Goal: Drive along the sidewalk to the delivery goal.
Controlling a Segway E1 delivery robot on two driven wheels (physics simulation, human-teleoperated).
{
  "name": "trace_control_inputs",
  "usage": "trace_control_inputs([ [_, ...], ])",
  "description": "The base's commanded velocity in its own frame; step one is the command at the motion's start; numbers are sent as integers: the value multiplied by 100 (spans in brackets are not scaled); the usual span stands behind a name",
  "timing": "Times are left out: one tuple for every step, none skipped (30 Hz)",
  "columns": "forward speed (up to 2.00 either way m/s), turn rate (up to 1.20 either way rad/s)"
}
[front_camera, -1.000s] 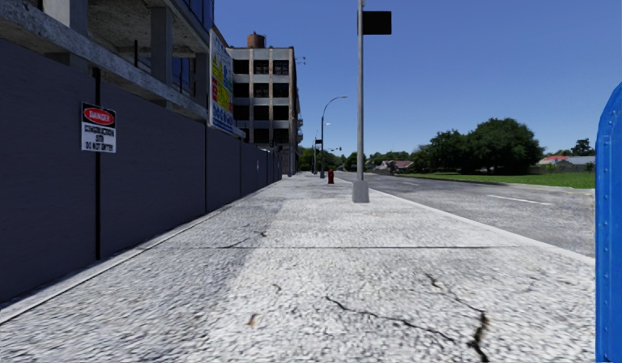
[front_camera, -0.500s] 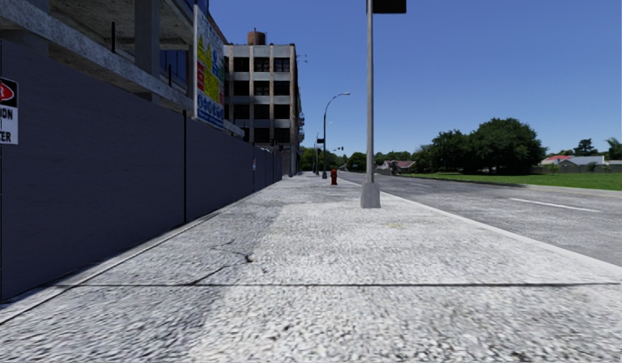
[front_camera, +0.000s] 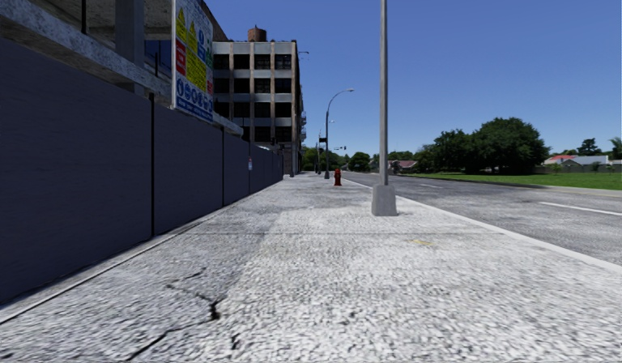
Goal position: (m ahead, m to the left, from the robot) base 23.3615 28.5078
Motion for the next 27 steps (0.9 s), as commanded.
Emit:
trace_control_inputs([
  [200,12],
  [200,11],
  [200,10],
  [200,10],
  [200,10],
  [200,9],
  [200,9],
  [200,9],
  [200,9],
  [200,9],
  [200,9],
  [200,9],
  [200,9],
  [200,9],
  [200,9],
  [200,9],
  [200,9],
  [200,9],
  [200,9],
  [200,9],
  [200,9],
  [200,9],
  [200,9],
  [200,9],
  [200,9],
  [200,9],
  [200,9],
])
